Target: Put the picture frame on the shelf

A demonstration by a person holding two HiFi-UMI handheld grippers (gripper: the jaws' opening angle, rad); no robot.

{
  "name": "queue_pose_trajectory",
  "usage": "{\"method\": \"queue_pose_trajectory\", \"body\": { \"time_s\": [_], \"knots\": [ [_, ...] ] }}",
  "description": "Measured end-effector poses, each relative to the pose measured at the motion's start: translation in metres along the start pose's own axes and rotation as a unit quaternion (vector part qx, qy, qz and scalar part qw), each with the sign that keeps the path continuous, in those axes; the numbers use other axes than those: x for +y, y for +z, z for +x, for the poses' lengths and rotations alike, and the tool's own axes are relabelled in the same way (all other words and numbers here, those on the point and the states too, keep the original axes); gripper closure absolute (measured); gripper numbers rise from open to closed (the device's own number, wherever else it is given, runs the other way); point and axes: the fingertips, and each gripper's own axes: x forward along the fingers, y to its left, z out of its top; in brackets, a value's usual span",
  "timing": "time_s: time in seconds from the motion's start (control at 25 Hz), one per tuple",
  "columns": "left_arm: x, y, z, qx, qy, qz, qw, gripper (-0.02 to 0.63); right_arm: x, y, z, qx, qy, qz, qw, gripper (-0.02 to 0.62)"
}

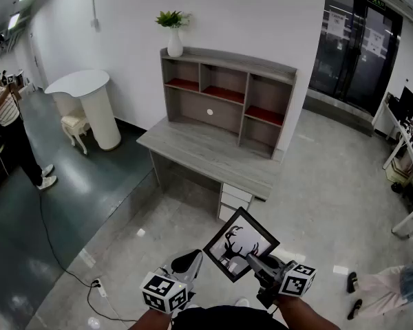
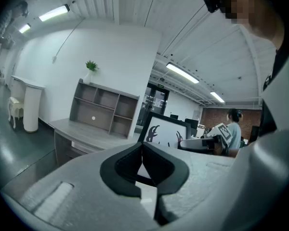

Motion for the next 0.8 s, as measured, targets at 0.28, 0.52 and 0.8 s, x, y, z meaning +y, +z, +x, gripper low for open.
{"method": "queue_pose_trajectory", "body": {
  "time_s": [0.28, 0.52, 0.8],
  "knots": [
    [0.0025, 0.0, 0.0012, 0.001, -0.002, 0.0, 1.0, 0.597, -0.0008, -0.0014, 0.002, 0.001, -0.001, 0.0, 1.0, 0.546],
    [-0.0009, -0.0007, 0.0023, 0.006, -0.01, 0.003, 0.9999, 0.597, 0.0007, -0.0004, 0.0014, -0.003, -0.004, -0.002, 1.0, 0.548],
    [-0.0002, 0.003, 0.0031, 0.006, -0.019, 0.006, 0.9998, 0.597, 0.0053, -0.0035, 0.0044, 0.005, -0.004, -0.006, 1.0, 0.546]
  ]
}}
